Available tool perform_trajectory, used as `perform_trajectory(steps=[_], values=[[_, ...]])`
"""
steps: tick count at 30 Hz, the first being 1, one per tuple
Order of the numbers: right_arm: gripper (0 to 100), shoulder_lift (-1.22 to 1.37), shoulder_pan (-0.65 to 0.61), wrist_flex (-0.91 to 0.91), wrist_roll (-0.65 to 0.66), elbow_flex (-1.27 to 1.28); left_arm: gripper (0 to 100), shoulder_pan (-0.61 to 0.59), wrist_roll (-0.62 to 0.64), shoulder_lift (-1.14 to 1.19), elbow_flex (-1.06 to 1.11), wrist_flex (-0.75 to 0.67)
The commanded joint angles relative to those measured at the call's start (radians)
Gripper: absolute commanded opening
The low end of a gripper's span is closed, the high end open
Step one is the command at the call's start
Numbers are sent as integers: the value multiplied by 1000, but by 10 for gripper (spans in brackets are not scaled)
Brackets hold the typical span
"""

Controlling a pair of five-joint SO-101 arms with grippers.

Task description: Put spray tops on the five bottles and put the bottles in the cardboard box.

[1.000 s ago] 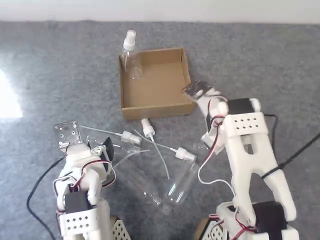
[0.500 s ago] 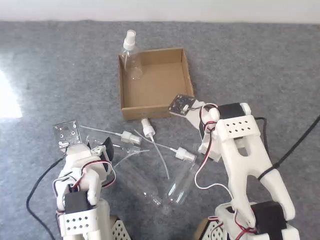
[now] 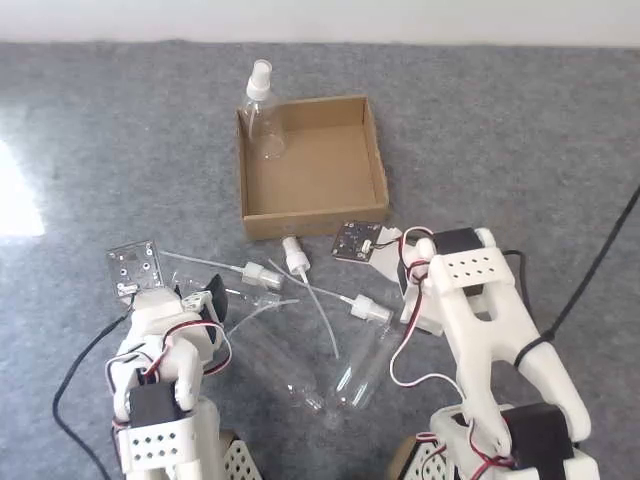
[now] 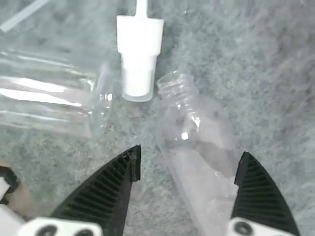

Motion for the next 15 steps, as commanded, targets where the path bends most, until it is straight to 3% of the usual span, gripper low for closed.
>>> perform_trajectory(steps=[1, 9, 15], values=[[271, -42, -1, -41, 15, 9, 210, 0, 12, -11, -8, 5], [268, -42, 8, -76, 15, 52, 210, 0, 12, -11, -8, 5], [169, -42, 73, -76, 12, 48, 210, 0, 14, -11, -8, 5]])
